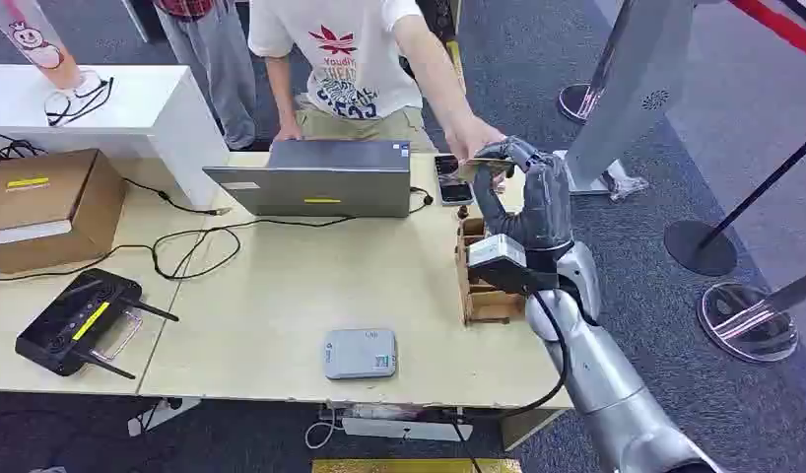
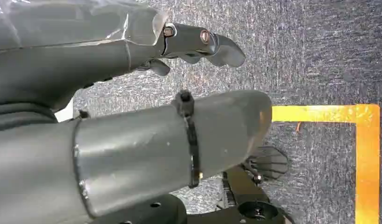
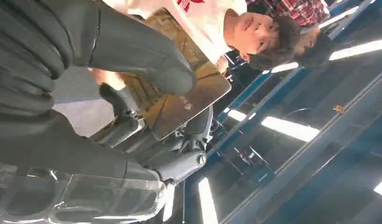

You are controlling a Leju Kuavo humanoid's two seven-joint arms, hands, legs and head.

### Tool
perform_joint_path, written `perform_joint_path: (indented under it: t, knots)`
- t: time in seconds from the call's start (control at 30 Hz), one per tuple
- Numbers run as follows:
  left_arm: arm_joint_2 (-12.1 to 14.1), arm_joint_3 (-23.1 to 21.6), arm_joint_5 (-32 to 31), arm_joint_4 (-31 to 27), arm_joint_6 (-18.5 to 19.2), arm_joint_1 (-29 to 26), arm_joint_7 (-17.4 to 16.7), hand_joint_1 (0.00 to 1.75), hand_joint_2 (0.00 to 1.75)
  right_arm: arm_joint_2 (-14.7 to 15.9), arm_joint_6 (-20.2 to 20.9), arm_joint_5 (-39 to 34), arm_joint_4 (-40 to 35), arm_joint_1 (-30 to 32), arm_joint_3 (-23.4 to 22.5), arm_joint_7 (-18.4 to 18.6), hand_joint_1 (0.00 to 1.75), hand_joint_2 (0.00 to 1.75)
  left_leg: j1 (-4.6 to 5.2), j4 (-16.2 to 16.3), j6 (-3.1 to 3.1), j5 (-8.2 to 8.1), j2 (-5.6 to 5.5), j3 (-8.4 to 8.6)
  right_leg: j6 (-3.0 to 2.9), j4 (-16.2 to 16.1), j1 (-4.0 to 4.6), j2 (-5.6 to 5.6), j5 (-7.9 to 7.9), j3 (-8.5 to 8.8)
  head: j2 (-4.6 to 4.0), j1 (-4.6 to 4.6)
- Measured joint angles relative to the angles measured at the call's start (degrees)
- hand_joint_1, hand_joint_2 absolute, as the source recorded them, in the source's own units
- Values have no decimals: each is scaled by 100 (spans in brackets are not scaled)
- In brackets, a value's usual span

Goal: Pass the card to the sensor for recognition and then transmit it.

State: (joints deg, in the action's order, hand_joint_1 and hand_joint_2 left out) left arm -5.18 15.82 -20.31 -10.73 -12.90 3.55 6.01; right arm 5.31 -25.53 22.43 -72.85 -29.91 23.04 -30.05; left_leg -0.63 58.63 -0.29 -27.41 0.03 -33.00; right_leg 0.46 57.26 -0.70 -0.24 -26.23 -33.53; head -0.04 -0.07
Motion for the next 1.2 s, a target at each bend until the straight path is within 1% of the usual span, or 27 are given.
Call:
perform_joint_path:
  t: [0.37,0.43,0.7,0.87,0.97,1.0,1.13,1.2]
  knots:
    - [-2,0,0,0,0,5,0,0,0,0,44,-39,4,-2,11,15,175,175,0,0,0,0,0,0,0,0,0,0,0,0,0,2]
    - [-6,0,0,0,0,6,0,0,0,0,118,-159,4,-2,13,15,175,175,0,0,-1,1,0,0,0,0,0,0,0,0,0,2]
    - [-9,0,-2,0,11,6,0,0,0,0,774,-1036,-4,-2,0,7,175,175,0,0,-2,1,0,0,0,0,0,0,0,0,0,2]
    - [-9,0,-7,0,11,9,0,0,0,0,948,-1249,-33,-1,-31,13,175,175,0,0,-2,1,0,0,0,0,0,0,0,0,0,0]
    - [-9,0,-13,0,28,13,0,0,0,0,1382,-1738,-67,17,-59,48,175,175,0,0,-2,1,0,0,0,0,0,0,0,0,0,2]
    - [-9,0,-20,0,31,15,0,0,0,0,1651,-2023,-92,36,-72,79,175,175,0,0,-2,1,0,1,0,0,0,0,0,-1,0,2]
    - [-9,0,-26,0,63,26,0,0,0,0,2405,-2696,-162,169,-81,236,175,175,0,0,-2,1,0,1,0,0,0,0,0,-1,0,0]
    - [-9,0,-26,0,68,26,0,0,0,0,2630,-2850,-164,256,-74,293,175,175,0,0,-2,1,0,0,0,0,0,0,0,0,0,2]
